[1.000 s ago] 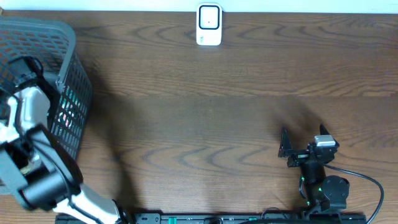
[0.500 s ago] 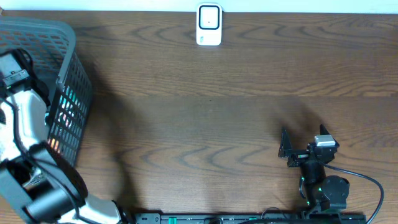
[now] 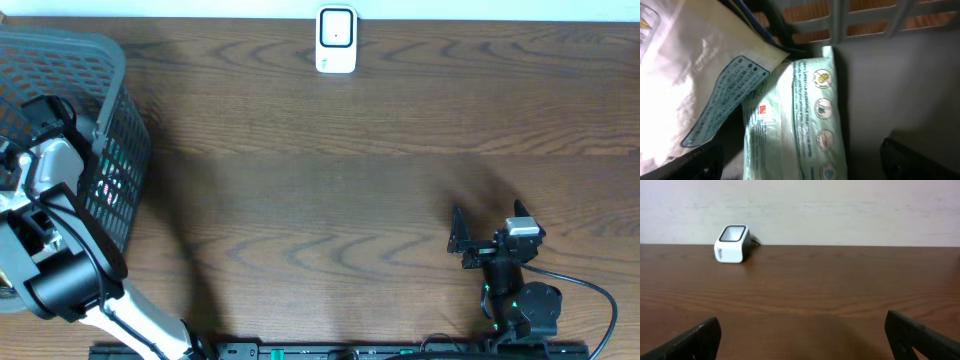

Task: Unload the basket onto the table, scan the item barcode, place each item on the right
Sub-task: 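Reach down with the left gripper toward the mint-green tissue pack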

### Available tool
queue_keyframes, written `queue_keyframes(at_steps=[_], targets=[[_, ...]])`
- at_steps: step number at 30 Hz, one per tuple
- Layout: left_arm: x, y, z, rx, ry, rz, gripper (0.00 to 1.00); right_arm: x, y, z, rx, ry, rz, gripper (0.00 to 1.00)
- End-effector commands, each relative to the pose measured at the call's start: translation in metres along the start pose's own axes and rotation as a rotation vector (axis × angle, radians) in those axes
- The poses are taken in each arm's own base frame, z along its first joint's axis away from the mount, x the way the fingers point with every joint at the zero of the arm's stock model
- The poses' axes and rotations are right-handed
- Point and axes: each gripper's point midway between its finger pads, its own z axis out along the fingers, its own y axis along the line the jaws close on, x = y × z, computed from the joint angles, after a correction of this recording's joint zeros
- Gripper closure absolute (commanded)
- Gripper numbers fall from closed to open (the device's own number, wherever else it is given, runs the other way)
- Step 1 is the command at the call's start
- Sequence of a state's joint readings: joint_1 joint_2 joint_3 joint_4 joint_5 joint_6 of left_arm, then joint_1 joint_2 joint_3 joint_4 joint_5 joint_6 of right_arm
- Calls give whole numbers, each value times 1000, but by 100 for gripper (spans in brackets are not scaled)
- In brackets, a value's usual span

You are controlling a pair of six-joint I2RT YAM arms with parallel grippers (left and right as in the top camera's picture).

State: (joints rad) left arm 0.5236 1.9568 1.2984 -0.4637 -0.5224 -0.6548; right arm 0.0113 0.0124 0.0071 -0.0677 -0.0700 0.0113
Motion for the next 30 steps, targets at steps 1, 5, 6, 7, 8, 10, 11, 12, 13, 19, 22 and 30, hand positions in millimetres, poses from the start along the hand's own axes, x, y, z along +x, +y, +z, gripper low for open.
queue_keyframes(at_steps=[1,5,6,7,8,10,11,12,13,19,22,30], targets=[[19,0,18,-42,37,13,2,0,-3,0,13,-1,11,1],[29,0,26,-54,61,30,2,0,-3,0,13,-1,11,1],[30,0,27,-56,63,32,2,0,-3,0,13,-1,11,1],[30,0,27,-56,63,32,2,0,-3,0,13,-1,11,1],[30,0,27,-56,64,33,2,0,-3,0,13,-1,11,1],[30,0,27,-55,62,37,3,0,-3,0,13,-1,11,1],[29,0,26,-54,62,48,3,0,-3,0,13,-1,11,1],[28,0,26,-52,60,57,2,0,-3,0,13,-1,11,1],[28,0,25,-51,60,72,3,0,-3,0,13,-1,11,1],[18,9,4,-45,61,87,3,0,-3,0,13,-1,11,1],[16,8,-9,-1,83,76,2,0,-3,0,13,-1,11,1],[26,-2,-14,70,141,70,2,0,-3,0,13,-1,11,1]])
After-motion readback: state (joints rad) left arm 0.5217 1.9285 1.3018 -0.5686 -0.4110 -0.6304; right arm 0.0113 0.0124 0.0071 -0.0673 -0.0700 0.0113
